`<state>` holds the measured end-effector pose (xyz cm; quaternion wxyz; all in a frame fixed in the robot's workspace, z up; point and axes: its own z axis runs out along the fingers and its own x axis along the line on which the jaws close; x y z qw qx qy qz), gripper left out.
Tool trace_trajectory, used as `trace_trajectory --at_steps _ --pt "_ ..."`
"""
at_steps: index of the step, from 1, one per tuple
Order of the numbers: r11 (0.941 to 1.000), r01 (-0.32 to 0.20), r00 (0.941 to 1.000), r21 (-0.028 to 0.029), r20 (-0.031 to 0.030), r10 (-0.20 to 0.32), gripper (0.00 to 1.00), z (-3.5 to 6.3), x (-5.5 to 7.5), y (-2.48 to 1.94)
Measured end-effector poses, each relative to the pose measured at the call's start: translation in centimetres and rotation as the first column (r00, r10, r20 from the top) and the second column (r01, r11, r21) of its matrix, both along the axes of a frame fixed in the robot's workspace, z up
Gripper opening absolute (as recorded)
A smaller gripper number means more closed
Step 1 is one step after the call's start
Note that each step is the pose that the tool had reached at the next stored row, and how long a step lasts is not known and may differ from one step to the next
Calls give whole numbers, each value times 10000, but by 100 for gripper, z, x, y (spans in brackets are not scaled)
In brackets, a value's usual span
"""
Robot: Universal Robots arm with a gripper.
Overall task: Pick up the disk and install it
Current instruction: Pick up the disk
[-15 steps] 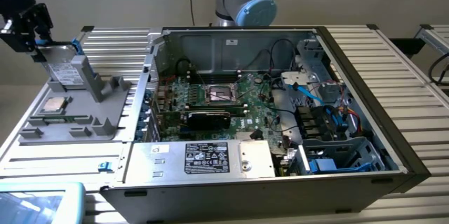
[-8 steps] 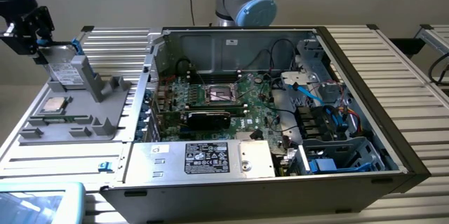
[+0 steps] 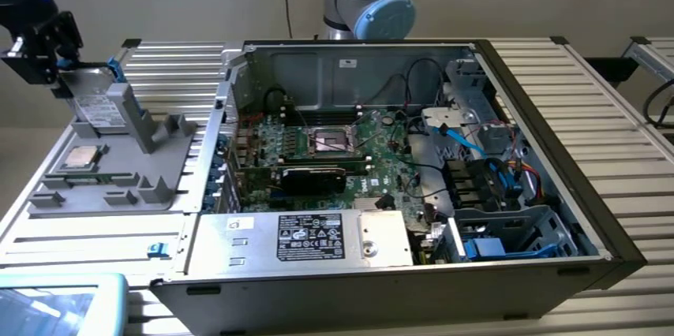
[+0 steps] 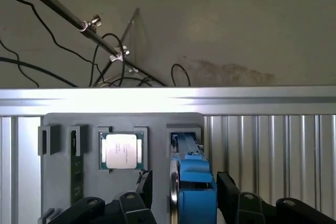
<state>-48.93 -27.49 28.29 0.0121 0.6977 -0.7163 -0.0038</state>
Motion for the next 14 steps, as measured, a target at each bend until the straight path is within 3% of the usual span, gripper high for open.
trace_trajectory --at_steps 7,14 --pt "10000 0 10000 2 0 0 60 -40 4 1" --pt "10000 -1 10000 2 0 1 60 -50 5 29"
